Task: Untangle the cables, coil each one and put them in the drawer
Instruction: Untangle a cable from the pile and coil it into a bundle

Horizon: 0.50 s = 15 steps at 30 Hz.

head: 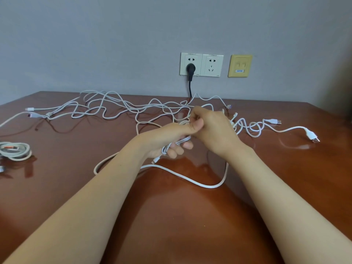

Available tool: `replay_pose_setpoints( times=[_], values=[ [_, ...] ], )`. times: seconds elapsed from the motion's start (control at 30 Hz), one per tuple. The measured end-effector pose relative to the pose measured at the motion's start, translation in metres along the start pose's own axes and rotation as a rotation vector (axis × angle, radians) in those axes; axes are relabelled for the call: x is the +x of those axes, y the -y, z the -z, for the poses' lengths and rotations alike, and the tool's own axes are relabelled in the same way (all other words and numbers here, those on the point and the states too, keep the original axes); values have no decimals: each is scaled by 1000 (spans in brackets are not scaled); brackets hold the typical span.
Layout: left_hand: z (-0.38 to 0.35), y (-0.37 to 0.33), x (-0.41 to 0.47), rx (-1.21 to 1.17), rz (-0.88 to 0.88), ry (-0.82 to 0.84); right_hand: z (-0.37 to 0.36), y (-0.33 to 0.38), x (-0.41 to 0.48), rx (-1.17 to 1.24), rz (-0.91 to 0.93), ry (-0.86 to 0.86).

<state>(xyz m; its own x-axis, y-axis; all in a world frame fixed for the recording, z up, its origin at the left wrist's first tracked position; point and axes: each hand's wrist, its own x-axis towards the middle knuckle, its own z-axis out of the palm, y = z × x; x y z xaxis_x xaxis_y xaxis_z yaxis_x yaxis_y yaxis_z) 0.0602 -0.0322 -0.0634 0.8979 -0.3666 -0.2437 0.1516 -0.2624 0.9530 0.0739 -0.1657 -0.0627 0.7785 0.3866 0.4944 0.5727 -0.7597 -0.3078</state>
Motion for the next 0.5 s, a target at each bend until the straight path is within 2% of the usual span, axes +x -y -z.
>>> replay_pose_setpoints(
  times=[0.1, 0.2, 0.43, 0.5],
  values=[
    [2, 1, -2, 21, 22, 81, 1, -5, 1, 216, 4, 58],
    [3, 4, -1, 62, 23, 79, 3, -7, 1, 375, -23, 134],
    [6, 9, 1, 73, -37, 13, 5, -21, 3, 456, -100, 123],
    [7, 9, 0, 73, -46, 3, 8, -24, 3, 543, -152, 82]
  ],
)
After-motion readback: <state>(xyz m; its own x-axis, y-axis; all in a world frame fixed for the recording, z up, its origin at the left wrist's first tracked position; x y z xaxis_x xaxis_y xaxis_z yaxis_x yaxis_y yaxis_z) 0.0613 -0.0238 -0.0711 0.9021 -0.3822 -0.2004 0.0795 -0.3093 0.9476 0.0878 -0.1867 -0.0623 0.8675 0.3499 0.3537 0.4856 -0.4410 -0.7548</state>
